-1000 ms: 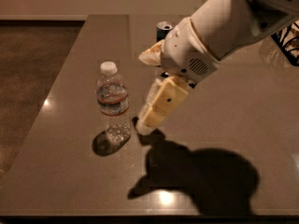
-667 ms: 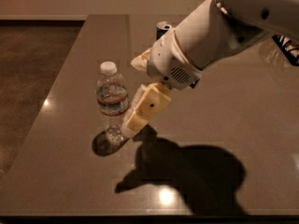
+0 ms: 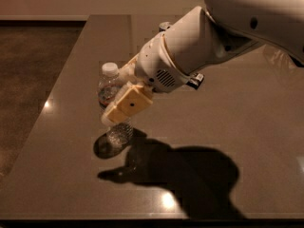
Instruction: Knock water bottle over
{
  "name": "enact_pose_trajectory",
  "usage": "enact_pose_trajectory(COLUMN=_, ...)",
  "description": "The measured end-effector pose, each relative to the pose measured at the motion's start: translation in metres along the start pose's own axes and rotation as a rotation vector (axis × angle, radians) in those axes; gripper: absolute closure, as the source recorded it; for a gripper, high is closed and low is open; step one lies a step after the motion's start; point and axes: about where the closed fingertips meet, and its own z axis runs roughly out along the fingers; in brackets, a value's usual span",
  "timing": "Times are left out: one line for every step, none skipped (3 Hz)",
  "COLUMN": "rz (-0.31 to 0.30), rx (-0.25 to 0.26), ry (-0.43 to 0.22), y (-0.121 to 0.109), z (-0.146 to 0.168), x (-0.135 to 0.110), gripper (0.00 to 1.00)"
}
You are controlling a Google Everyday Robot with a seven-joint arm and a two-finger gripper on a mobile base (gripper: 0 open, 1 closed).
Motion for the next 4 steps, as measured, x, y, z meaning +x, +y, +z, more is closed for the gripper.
enact_pose_trajectory(rz=0.025, rx=-0.009, ry=-0.014, y=-0.001, z=0.005, x=-0.002, gripper=0.48)
enact_pose_trajectory(rz=0.047, rx=-0.027, ry=-0.001, y=-0.006, z=-0.004, x=-0.005, gripper=0.72)
enact_pose_trajectory(rz=0.048, rx=-0.017, ry=0.093, y=-0.015, z=-0.03, x=-0.011, gripper=0.94)
enact_pose_trajectory(rz=0.032, rx=0.019, ry=0.271, y=-0.027, z=-0.061, x=0.0, gripper=1.0)
